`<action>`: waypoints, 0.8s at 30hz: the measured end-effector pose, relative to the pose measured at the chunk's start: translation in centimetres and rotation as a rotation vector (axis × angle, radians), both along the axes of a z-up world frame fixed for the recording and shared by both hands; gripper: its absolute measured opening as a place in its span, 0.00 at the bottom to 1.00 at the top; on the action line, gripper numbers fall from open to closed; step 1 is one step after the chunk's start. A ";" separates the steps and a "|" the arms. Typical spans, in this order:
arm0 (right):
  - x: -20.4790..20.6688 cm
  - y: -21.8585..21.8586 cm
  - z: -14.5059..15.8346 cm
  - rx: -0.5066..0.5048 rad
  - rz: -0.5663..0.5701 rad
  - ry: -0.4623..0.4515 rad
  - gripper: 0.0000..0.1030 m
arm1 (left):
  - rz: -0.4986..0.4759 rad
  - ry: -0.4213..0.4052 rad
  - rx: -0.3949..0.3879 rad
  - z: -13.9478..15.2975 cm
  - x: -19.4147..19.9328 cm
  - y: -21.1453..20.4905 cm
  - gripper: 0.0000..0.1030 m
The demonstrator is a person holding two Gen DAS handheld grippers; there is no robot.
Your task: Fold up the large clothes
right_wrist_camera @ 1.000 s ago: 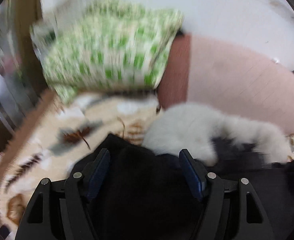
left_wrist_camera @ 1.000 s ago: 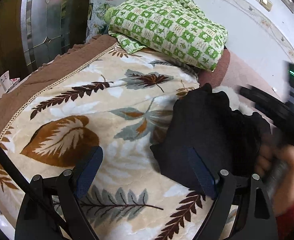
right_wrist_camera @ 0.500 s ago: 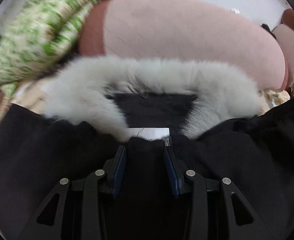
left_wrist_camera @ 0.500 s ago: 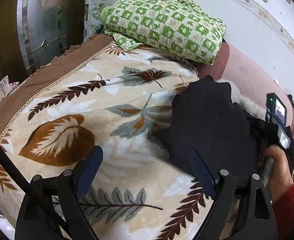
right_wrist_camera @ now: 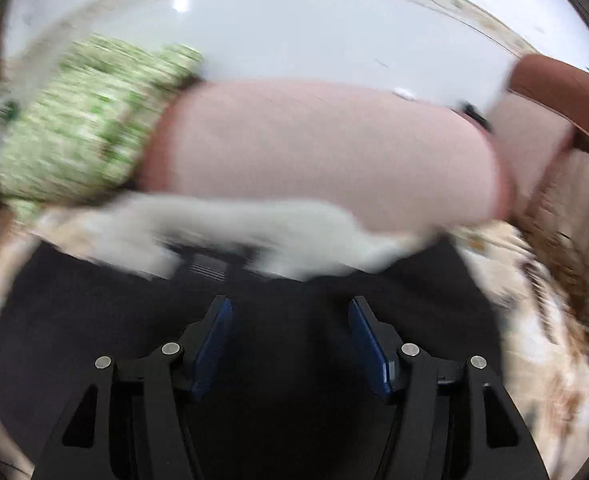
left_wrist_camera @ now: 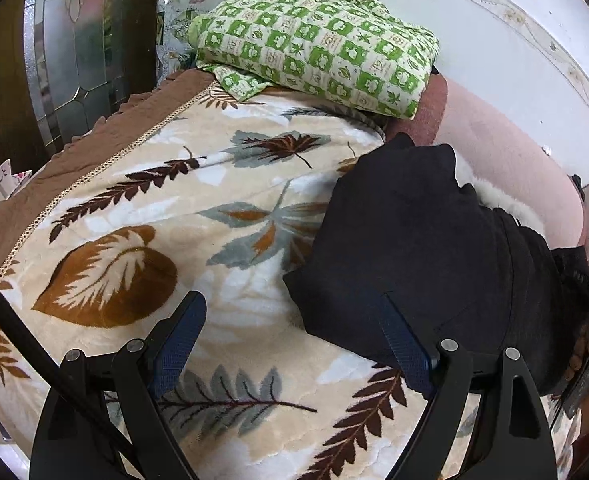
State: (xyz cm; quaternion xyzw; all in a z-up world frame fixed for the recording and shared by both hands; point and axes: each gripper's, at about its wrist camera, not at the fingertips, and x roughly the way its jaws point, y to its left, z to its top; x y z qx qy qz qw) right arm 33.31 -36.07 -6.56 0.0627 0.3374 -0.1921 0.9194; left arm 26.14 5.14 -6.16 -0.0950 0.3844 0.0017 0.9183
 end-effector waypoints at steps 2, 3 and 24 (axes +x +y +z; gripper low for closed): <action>-0.7 -5.8 -2.1 0.133 -0.090 0.068 0.54 | -0.005 0.002 0.009 -0.2 0.1 -0.3 0.84; -1.6 -7.7 -2.2 0.209 -0.127 0.045 0.41 | -0.007 0.006 0.016 -0.3 0.2 -0.5 0.84; -13.8 -3.3 -1.1 0.291 0.046 -0.153 0.58 | -0.153 -0.078 0.083 2.1 -0.8 -7.8 0.84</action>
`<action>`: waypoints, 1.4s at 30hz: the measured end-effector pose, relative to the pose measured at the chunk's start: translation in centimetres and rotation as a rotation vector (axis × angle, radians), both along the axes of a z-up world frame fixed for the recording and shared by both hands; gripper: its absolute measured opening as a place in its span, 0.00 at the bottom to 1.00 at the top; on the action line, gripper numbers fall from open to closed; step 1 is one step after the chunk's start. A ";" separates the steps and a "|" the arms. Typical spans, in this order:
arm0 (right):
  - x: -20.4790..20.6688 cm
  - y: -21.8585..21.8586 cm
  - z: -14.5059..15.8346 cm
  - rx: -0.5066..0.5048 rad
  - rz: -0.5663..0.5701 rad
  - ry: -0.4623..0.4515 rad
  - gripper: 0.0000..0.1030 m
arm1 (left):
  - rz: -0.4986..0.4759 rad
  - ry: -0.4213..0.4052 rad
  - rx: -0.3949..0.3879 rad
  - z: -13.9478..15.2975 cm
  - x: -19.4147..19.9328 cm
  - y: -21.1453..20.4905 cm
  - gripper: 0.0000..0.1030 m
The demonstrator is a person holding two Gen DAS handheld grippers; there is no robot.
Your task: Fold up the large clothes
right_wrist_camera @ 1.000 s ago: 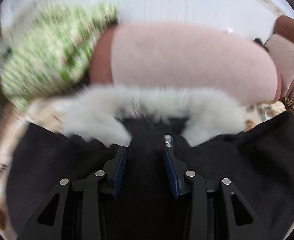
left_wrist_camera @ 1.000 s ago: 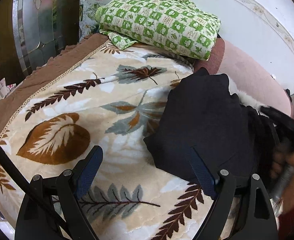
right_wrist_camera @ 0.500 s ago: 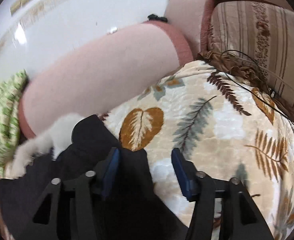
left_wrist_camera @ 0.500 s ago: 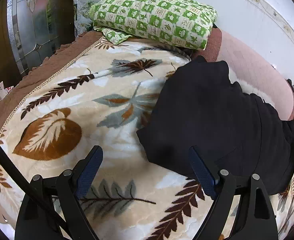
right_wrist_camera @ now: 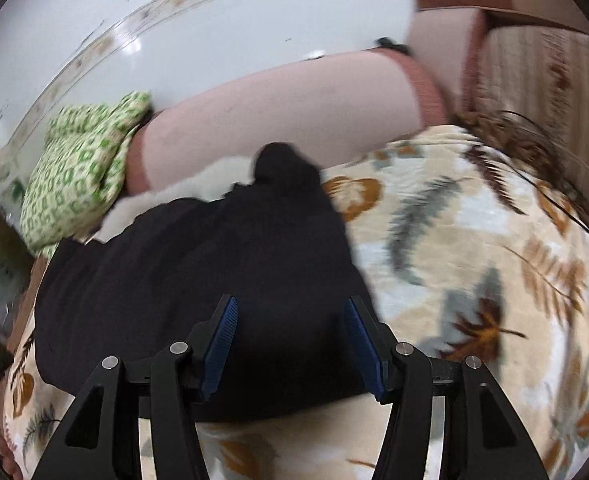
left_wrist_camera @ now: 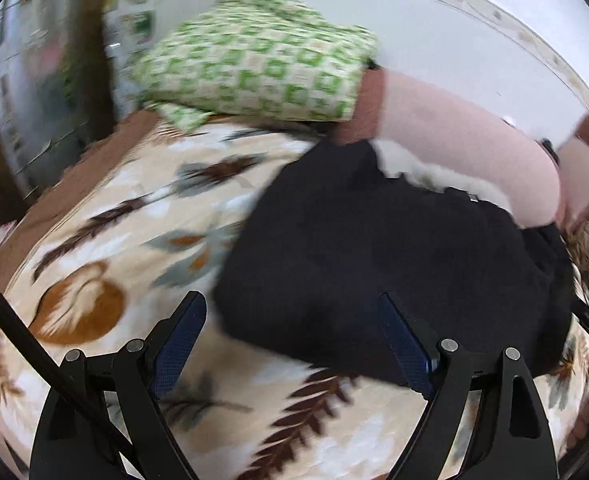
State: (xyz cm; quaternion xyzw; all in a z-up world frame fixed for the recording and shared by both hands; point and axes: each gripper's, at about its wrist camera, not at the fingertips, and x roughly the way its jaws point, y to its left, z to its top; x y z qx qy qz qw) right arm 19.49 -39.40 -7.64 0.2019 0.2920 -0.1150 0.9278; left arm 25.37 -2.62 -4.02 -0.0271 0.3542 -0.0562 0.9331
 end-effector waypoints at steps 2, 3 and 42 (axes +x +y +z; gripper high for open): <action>2.5 1.2 0.7 -0.007 0.058 -0.021 0.58 | -0.067 0.021 -0.028 0.6 2.7 -2.5 0.84; 3.3 1.7 0.9 -0.004 0.080 -0.029 0.58 | -0.082 0.024 -0.039 0.8 4.1 -3.5 0.84; -6.3 -4.4 -3.4 0.450 -0.098 -0.104 0.91 | 0.089 0.151 -0.346 -0.8 2.9 10.2 0.86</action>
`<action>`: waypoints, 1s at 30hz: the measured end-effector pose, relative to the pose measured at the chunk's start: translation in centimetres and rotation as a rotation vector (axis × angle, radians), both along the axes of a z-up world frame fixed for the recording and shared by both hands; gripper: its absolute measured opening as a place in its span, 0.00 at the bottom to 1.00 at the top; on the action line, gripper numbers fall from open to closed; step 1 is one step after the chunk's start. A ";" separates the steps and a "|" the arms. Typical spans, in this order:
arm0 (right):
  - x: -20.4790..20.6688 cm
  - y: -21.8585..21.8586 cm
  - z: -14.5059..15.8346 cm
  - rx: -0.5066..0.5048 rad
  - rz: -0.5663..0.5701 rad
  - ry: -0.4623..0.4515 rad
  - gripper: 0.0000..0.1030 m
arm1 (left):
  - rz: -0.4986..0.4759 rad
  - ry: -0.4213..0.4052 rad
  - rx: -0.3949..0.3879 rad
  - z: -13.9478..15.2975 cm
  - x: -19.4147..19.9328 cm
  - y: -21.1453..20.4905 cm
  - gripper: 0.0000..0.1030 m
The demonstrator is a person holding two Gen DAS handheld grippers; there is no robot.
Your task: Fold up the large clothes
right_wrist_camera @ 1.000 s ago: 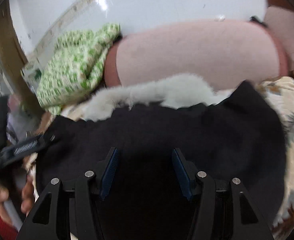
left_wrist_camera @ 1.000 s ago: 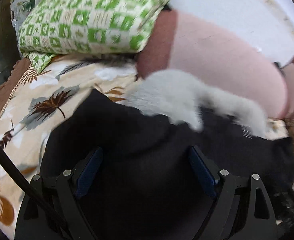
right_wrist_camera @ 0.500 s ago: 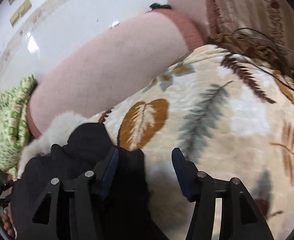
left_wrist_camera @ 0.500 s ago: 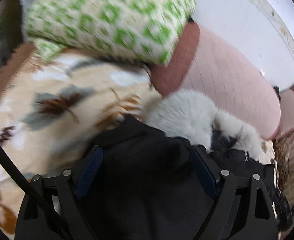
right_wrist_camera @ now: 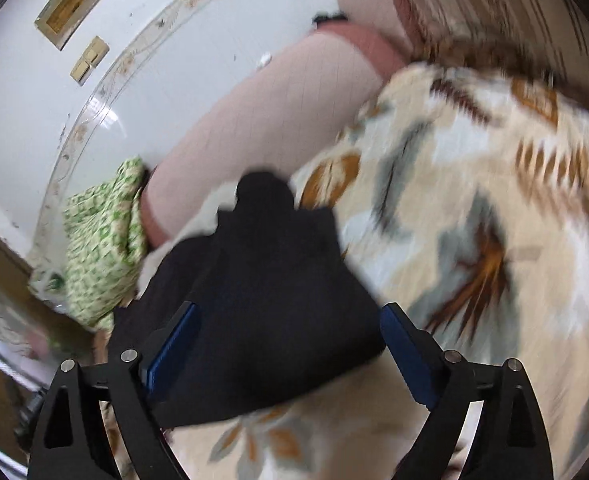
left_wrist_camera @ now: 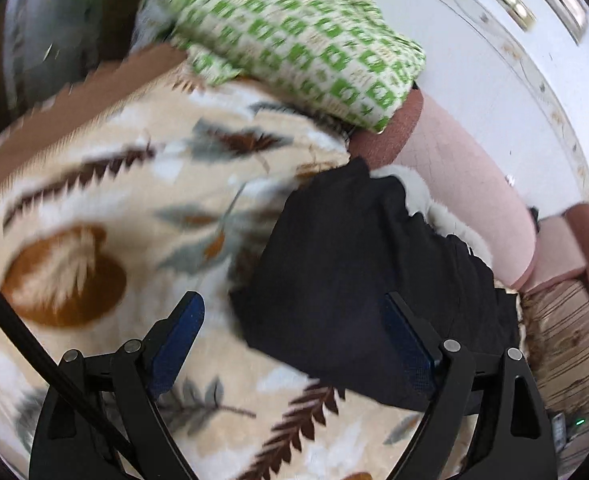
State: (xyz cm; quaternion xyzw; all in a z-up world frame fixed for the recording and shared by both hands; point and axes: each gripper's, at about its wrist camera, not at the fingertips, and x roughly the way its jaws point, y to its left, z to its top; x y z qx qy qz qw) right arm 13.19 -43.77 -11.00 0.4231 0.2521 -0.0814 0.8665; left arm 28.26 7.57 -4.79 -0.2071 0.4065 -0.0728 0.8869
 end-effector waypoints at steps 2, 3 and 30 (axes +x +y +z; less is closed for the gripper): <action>0.3 0.8 -1.2 0.028 0.013 0.020 0.91 | 0.010 0.017 -0.043 -1.6 -0.2 0.7 0.86; 0.4 1.1 -1.7 0.036 0.018 0.028 0.91 | 0.009 0.024 -0.057 -2.1 -0.1 1.1 0.86; 6.8 0.4 -7.9 0.248 0.146 -0.019 1.00 | -0.245 0.123 -0.456 -10.4 7.9 -0.6 0.93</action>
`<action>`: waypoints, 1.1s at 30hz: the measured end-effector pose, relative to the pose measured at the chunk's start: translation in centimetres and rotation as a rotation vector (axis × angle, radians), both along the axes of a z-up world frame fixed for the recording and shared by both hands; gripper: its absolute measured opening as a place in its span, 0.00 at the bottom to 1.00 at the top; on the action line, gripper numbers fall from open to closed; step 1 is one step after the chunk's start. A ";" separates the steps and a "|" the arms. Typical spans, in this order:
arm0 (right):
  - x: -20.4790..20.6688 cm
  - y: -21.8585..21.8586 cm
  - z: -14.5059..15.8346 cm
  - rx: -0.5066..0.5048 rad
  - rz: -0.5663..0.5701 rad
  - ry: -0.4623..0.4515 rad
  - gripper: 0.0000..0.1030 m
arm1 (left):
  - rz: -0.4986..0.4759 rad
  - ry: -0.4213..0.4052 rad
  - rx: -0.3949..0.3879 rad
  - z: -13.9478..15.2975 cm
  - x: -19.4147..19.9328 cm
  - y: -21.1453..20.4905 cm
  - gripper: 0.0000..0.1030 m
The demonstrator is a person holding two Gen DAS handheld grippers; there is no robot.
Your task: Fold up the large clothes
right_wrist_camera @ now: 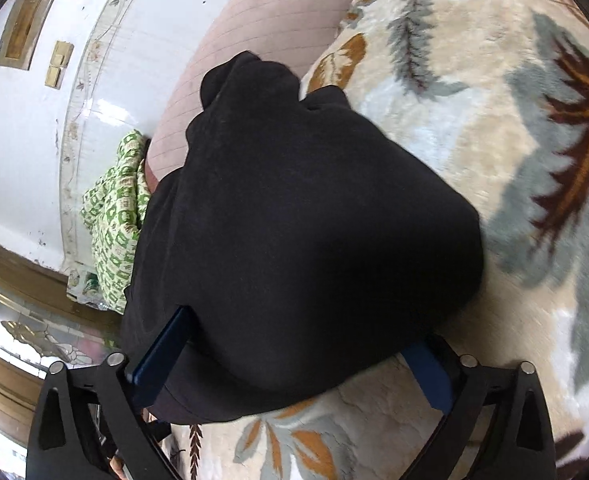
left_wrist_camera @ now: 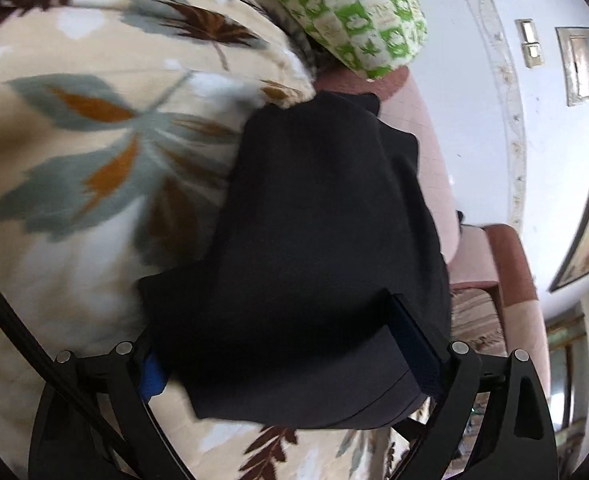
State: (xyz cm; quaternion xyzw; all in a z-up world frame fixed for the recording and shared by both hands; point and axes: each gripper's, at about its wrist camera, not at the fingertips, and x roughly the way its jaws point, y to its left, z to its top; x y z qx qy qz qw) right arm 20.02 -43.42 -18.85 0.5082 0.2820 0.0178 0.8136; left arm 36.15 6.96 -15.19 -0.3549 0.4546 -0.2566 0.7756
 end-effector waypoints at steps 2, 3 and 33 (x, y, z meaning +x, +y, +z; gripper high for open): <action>0.8 -0.3 -0.2 0.015 0.011 -0.007 1.00 | -0.003 -0.012 0.028 0.0 0.4 -0.9 0.95; 1.0 -0.3 -0.3 0.024 0.006 -0.012 1.00 | 0.005 -0.021 0.037 0.1 0.3 -1.2 0.96; -3.4 0.3 4.6 -0.098 0.186 0.084 0.59 | 0.080 -0.026 0.377 6.8 -7.3 -3.5 0.64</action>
